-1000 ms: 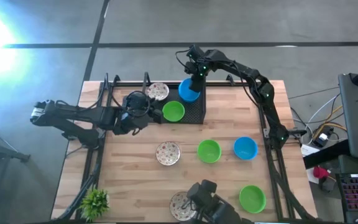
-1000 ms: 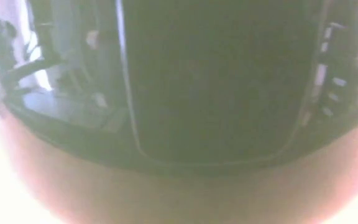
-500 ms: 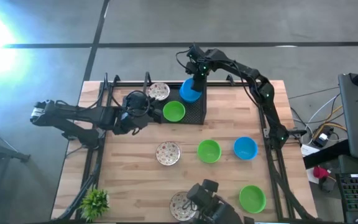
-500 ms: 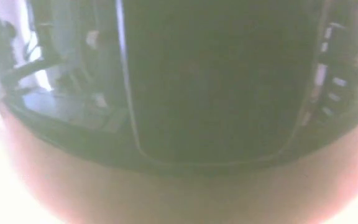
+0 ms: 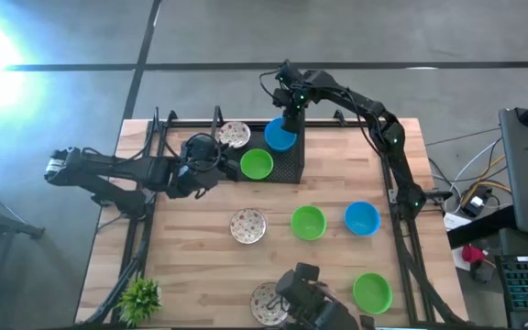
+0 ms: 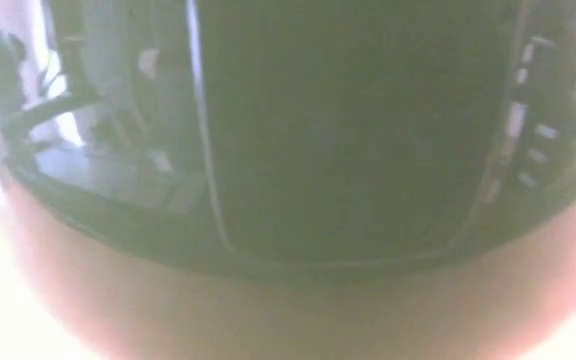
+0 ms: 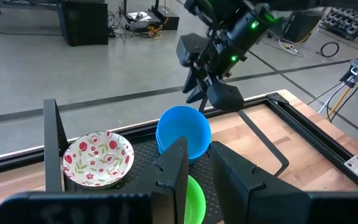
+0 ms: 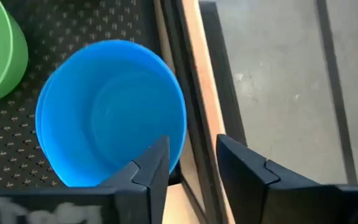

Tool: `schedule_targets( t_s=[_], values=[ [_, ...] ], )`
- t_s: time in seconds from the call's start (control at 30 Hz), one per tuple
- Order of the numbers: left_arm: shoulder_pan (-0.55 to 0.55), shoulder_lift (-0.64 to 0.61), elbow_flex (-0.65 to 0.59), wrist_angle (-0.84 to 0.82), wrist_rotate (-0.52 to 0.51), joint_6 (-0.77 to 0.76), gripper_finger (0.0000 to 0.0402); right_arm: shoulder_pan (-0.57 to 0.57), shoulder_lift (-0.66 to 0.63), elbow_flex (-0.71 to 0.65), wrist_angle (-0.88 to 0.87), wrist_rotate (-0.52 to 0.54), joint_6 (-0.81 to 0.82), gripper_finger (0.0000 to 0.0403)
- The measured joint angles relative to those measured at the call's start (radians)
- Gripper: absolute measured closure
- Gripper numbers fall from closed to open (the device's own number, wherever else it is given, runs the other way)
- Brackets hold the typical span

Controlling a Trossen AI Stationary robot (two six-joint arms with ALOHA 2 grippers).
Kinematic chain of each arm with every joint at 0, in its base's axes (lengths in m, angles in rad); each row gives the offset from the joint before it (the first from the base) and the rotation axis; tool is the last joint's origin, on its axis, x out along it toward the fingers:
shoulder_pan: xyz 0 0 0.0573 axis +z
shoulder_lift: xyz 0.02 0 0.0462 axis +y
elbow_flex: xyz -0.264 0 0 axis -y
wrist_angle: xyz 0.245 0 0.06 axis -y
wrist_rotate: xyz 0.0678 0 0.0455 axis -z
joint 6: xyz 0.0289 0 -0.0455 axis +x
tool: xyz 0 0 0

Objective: Pick & Place Mini bowls
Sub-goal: Stack the top blue bowl on top of the blue bowl on the shelf

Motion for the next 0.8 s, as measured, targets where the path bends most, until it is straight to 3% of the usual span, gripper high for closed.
schedule_targets(
  t_s=[0.23,0.33,0.53,0.8],
  values=[
    [0.000,0.000,0.000,0.000,0.000,0.000,0.0326,0.000,-0.003,0.049,0.056,0.000,0.019,0.0260],
    [0.000,0.000,0.000,0.000,0.000,0.000,0.0326,0.000,-0.003,0.027,0.095,-0.002,0.023,0.0286],
    [0.000,0.000,0.000,0.000,0.000,0.010,0.0326,0.000,-0.003,-0.002,0.127,-0.049,0.027,0.0381],
    [0.000,0.000,0.000,0.000,-0.024,0.014,0.0326,0.000,-0.003,-0.064,0.185,-0.053,0.045,0.0394]
  ],
)
